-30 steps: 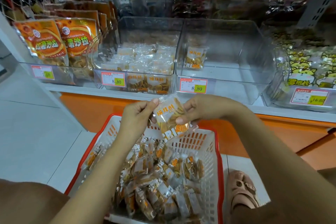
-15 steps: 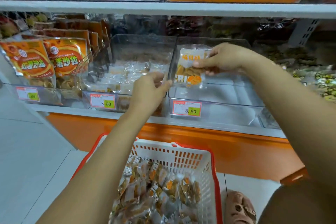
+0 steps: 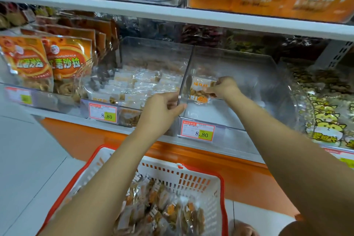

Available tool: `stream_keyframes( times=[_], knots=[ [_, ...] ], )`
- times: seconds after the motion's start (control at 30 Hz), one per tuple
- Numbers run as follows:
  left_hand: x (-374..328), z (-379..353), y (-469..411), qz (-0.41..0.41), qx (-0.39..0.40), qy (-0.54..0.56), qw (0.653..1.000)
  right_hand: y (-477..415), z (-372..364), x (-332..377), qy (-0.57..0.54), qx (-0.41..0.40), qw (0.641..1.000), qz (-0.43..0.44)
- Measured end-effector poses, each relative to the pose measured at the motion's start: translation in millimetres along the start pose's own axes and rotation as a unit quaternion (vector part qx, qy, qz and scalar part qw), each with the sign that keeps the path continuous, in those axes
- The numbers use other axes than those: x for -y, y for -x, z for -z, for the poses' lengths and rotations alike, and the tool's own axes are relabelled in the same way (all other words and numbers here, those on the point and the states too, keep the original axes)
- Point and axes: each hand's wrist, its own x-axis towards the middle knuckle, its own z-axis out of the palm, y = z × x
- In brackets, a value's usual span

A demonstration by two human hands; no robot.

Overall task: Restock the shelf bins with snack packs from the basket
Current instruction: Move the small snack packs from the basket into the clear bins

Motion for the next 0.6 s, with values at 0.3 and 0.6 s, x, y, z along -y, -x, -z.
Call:
stream_keyframes(
  times=[0.3, 0.6],
  knots=[
    [3, 2, -2, 0.013, 0.008, 0.022, 1.000, -1, -6, 1, 0.064, 0.017, 0.998, -0.017],
    [0, 1, -1, 0.022, 0.011, -0.005, 1.000, 27, 3, 3, -0.068, 0.042, 0.996, 0.025]
  ],
)
